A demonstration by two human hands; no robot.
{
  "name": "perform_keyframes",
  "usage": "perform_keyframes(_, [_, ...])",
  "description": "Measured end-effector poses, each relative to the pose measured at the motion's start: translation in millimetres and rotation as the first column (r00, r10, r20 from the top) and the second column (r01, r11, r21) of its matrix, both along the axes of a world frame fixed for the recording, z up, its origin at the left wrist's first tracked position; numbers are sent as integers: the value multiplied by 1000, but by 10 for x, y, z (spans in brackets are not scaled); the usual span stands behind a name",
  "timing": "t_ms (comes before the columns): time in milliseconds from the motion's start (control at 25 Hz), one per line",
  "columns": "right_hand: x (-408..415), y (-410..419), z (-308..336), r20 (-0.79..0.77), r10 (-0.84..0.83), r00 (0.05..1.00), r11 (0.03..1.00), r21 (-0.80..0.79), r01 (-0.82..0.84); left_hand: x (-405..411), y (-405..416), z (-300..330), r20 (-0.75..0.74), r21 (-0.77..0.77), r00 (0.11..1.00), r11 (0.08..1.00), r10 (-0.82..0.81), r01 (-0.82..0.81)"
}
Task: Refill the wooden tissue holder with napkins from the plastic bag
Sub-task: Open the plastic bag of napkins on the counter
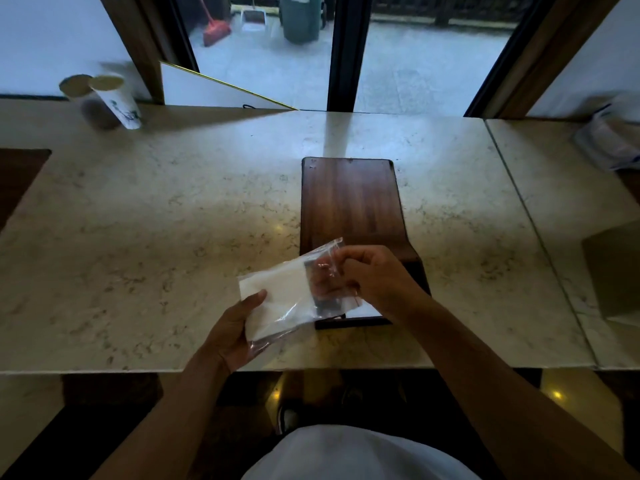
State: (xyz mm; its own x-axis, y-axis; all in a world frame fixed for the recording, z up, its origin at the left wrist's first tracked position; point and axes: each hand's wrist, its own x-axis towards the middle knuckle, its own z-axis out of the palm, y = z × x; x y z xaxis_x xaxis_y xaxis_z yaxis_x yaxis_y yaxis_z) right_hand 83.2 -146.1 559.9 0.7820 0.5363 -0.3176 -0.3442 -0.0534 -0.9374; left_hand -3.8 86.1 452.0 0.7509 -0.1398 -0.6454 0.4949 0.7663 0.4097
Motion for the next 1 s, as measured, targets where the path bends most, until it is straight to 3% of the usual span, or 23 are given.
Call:
perform_keyframes(120, [42, -129, -116, -118, -5, 993, 999, 47, 10, -10, -49, 13, -32, 32, 999, 999, 13, -12])
perform_keyframes(280, [133, -270, -248, -199, 70, 978, 997, -11, -74, -51, -56, 24, -61, 97, 998, 995, 10, -4])
perform_keyframes(480, [204, -283, -381, -204, 151, 967, 981, -90, -172, -85, -59, 34, -83, 107, 997, 994, -2, 11])
perform_keyframes(680, [228, -248, -359, -179, 335, 925, 929, -101, -356, -136, -80, 67, -51, 109, 999, 994, -12, 17])
perform_keyframes(880, [154, -112, -326, -107, 345, 932, 927, -118, -357, -198, -126, 128, -12, 68, 1000, 997, -26, 27])
perform_keyframes(1000, [87, -13, -280, -175, 367, 914, 922, -66, -383, -205, -120, 163, 27, 59, 999, 998, -35, 33])
